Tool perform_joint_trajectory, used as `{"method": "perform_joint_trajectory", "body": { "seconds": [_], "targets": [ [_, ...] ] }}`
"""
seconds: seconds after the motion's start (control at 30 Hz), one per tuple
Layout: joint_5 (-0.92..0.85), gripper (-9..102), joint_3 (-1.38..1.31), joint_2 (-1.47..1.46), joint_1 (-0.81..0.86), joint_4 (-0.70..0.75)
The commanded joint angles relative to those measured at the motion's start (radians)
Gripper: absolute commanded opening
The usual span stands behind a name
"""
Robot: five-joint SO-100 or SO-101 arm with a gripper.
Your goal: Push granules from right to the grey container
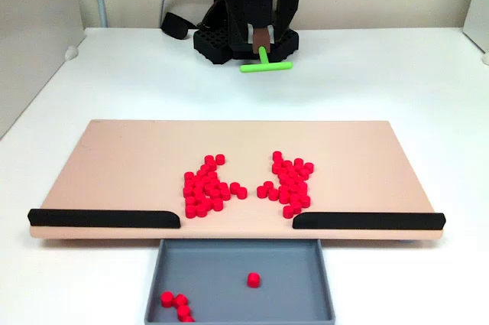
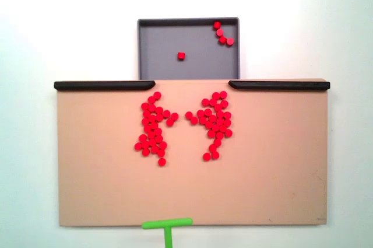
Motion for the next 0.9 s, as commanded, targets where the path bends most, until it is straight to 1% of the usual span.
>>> {"method": "perform_joint_trajectory", "body": {
  "seconds": [0.0,0.87],
  "targets": [
    [-0.003,0,-0.008,0.006,0.006,0.002],
    [0.0,0,-0.008,0.008,0.008,0.002]
  ]
}}
